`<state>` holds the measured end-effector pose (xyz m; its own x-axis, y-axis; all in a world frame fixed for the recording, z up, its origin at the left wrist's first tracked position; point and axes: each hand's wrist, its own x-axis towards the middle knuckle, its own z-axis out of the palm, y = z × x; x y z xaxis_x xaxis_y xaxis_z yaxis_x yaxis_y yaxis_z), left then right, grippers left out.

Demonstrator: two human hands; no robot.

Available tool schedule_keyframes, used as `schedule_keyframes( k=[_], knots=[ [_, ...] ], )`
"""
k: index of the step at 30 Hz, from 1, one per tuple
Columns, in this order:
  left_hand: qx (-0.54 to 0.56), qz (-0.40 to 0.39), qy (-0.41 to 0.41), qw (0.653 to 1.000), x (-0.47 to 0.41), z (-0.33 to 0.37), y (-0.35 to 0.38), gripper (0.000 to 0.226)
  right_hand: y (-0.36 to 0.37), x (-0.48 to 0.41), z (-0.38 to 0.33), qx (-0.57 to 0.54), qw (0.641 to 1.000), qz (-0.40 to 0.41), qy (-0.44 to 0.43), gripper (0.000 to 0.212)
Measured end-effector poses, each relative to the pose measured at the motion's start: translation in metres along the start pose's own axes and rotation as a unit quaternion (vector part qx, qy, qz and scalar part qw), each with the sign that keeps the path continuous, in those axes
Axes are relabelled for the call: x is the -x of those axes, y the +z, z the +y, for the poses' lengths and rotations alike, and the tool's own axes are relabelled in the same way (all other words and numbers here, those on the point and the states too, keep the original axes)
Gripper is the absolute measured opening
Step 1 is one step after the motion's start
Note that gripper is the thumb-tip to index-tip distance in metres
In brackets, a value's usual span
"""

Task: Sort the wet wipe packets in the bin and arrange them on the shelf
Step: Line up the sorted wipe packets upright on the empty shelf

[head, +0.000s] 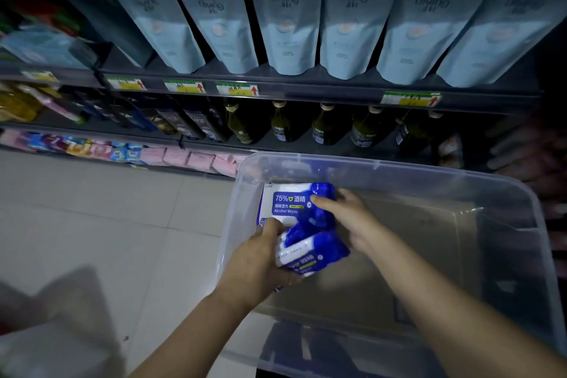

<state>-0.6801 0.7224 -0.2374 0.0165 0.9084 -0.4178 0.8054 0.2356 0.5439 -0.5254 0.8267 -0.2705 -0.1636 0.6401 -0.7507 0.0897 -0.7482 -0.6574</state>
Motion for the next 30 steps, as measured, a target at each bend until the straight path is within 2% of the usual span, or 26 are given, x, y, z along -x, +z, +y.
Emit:
schedule_keyframes(
  k=[4, 8, 11, 18, 21, 24, 30],
  knots=[
    [0.088, 0.003, -0.065, 0.994, 0.005, -0.001, -0.003, 0.089, 0.015, -0.003, -0.004, 0.007, 0.998, -0.045, 0.046, 0.022],
    [0.079, -0.035, -0.086, 0.993, 0.010, -0.003, -0.004, 0.073, 0.016, -0.003, 0.001, 0.040, 0.995, -0.079, 0.044, 0.015],
    [0.092, -0.050, -0.085, 0.991, 0.012, -0.001, -0.006, 0.064, 0.009, 0.003, 0.005, 0.048, 0.996, -0.072, 0.015, 0.021],
    [0.147, -0.055, -0.053, 0.986, 0.012, 0.021, -0.022, 0.055, -0.049, 0.051, 0.007, -0.041, 0.995, 0.041, -0.079, 0.017],
    [0.137, -0.040, -0.026, 0.989, 0.008, 0.036, -0.034, 0.060, -0.078, 0.085, 0.005, -0.079, 0.988, 0.090, -0.099, 0.016],
    [0.109, -0.021, 0.015, 0.994, 0.004, 0.058, -0.049, 0.066, -0.096, 0.121, 0.007, -0.122, 0.975, 0.132, -0.128, 0.017],
    [0.097, -0.023, 0.112, 0.989, 0.005, 0.095, -0.077, 0.052, -0.100, 0.197, 0.030, -0.211, 0.933, 0.224, -0.189, 0.027]
  ],
)
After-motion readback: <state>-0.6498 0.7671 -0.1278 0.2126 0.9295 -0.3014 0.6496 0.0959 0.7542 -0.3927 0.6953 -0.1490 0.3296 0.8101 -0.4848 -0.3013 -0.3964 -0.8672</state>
